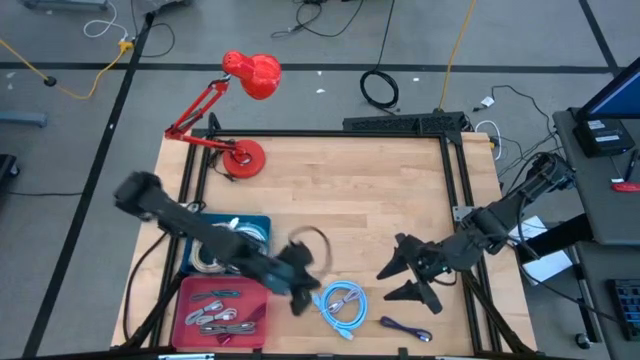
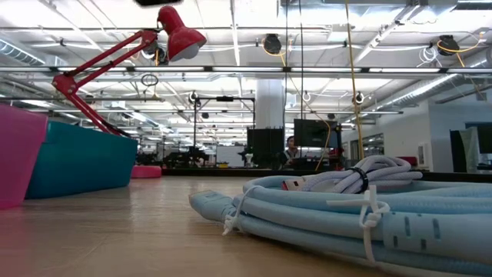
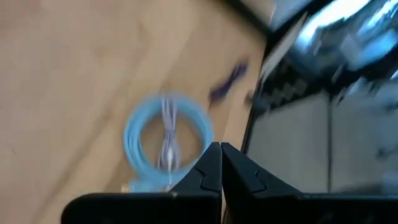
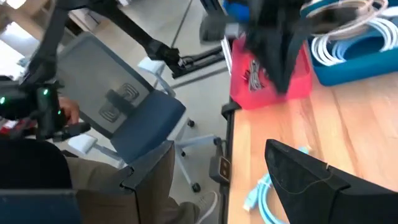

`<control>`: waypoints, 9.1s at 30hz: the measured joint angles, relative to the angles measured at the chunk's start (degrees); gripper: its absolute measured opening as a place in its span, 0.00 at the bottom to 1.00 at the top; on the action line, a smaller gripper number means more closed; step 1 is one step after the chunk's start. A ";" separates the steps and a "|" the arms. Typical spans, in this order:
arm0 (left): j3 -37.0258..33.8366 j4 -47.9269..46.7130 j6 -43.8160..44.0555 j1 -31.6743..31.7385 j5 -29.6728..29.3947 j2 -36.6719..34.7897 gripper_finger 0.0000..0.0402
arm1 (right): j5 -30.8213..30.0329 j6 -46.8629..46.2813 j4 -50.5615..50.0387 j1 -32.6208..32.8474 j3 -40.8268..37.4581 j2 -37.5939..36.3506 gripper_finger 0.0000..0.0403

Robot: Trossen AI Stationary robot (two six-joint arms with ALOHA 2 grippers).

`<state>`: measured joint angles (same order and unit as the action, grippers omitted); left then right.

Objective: Pick & Place USB Port
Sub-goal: Put the violet USB cable into the red bin, then put the blue HDMI cable into the blue bin

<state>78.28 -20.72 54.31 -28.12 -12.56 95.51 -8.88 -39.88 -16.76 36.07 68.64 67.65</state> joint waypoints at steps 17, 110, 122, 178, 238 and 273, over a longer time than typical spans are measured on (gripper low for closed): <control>15.29 -6.77 -6.30 8.46 13.20 23.32 0.51 | -6.13 -7.26 -14.50 1.32 0.02 -9.10 0.55; 2.88 -49.32 77.62 -28.32 13.59 0.87 0.04 | -7.84 -6.82 -1.46 3.63 -10.45 -10.90 0.43; 2.65 -37.05 71.27 -14.07 4.24 6.07 0.04 | -9.31 -7.08 -1.24 3.64 -10.45 -10.84 0.43; 1.53 -37.90 65.06 -16.94 7.95 6.81 0.45 | -9.07 -6.60 -1.30 2.25 -10.45 -10.84 0.43; 1.58 -21.76 -12.23 0.18 2.48 -16.14 0.46 | -3.65 -6.86 -11.43 -10.37 15.20 18.02 0.43; 1.58 -22.05 -6.74 -6.30 -8.54 -15.87 0.46 | 7.63 -18.21 -20.66 -9.73 13.03 41.86 0.47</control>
<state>79.85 -42.76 47.57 -34.41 -21.10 79.64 -1.25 -58.08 -37.42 26.35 81.67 109.51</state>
